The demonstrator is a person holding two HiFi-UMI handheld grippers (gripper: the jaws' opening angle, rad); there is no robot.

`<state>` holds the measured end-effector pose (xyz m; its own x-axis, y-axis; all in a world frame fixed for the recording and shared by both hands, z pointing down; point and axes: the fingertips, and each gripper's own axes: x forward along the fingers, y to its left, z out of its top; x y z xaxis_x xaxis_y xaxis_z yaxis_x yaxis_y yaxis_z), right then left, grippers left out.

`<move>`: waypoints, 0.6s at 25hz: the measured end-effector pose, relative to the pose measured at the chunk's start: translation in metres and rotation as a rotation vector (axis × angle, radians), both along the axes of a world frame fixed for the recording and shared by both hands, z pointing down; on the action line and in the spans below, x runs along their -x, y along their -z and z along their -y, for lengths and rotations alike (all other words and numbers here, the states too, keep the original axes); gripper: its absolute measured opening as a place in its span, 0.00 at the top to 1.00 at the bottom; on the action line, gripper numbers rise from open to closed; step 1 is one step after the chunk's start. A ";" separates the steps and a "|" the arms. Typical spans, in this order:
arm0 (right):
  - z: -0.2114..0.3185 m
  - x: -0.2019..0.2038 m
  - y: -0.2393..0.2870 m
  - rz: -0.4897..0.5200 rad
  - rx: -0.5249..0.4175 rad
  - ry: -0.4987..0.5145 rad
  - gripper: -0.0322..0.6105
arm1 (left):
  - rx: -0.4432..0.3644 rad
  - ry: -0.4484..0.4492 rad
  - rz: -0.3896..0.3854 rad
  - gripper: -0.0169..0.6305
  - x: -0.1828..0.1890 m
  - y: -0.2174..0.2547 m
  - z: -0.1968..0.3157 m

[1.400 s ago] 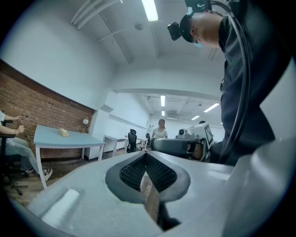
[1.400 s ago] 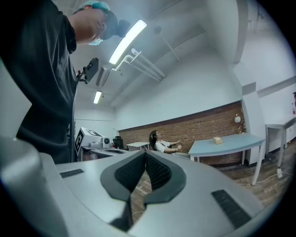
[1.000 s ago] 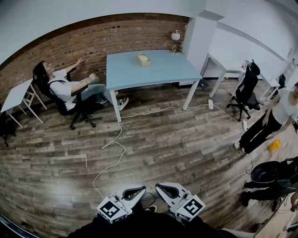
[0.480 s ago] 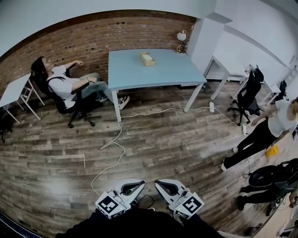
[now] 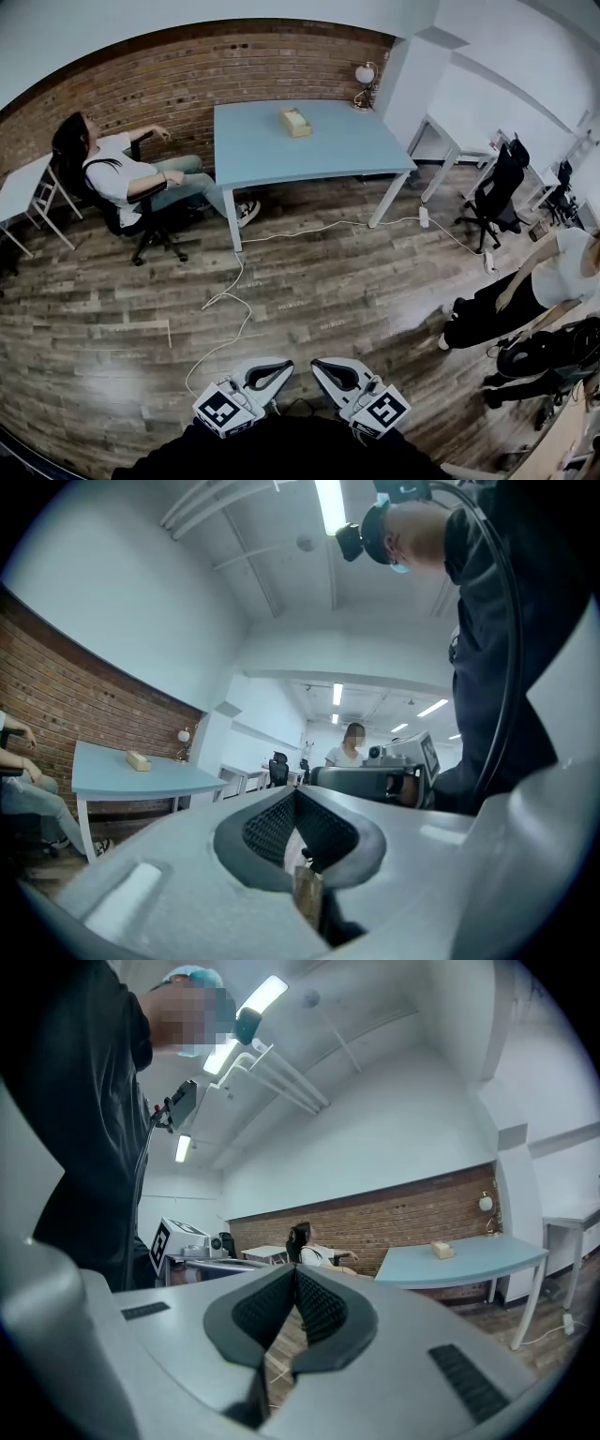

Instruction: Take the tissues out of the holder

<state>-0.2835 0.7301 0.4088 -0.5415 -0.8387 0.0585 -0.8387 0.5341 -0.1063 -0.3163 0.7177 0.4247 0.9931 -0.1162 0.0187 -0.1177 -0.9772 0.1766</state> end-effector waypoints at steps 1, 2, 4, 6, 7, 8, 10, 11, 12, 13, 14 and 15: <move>0.004 0.001 0.000 0.000 0.000 -0.006 0.94 | 0.002 -0.005 -0.005 0.98 0.001 0.002 0.004; 0.008 0.002 0.001 -0.002 -0.001 -0.013 0.94 | 0.000 -0.010 -0.009 0.98 0.002 0.003 0.009; 0.017 0.000 0.002 -0.003 -0.003 -0.027 0.94 | -0.003 -0.018 -0.012 0.98 0.003 0.004 0.017; 0.025 -0.003 0.004 -0.003 -0.005 -0.038 0.94 | 0.009 -0.017 -0.008 0.98 0.003 0.004 0.026; 0.029 -0.004 0.005 -0.003 -0.006 -0.041 0.94 | 0.011 -0.018 -0.007 0.98 0.002 0.004 0.030; 0.033 -0.006 0.005 -0.004 -0.006 -0.043 0.94 | 0.009 -0.021 -0.007 0.98 0.001 0.004 0.033; 0.039 -0.009 0.005 -0.005 -0.006 -0.045 0.94 | 0.003 -0.030 -0.019 0.98 -0.003 0.006 0.039; 0.042 -0.011 0.005 -0.004 -0.006 -0.045 0.94 | 0.001 -0.032 -0.027 0.98 -0.005 0.009 0.043; 0.046 -0.013 0.005 -0.003 -0.006 -0.045 0.94 | -0.001 -0.029 -0.032 0.98 -0.007 0.010 0.047; 0.051 -0.016 0.005 -0.001 -0.006 -0.044 0.94 | -0.001 -0.024 -0.029 0.98 -0.010 0.009 0.052; 0.056 -0.019 0.005 0.001 -0.006 -0.042 0.94 | 0.001 -0.018 -0.018 0.98 -0.012 0.006 0.058; 0.062 -0.021 0.005 0.003 -0.007 -0.039 0.94 | 0.003 -0.015 -0.008 0.98 -0.014 0.005 0.063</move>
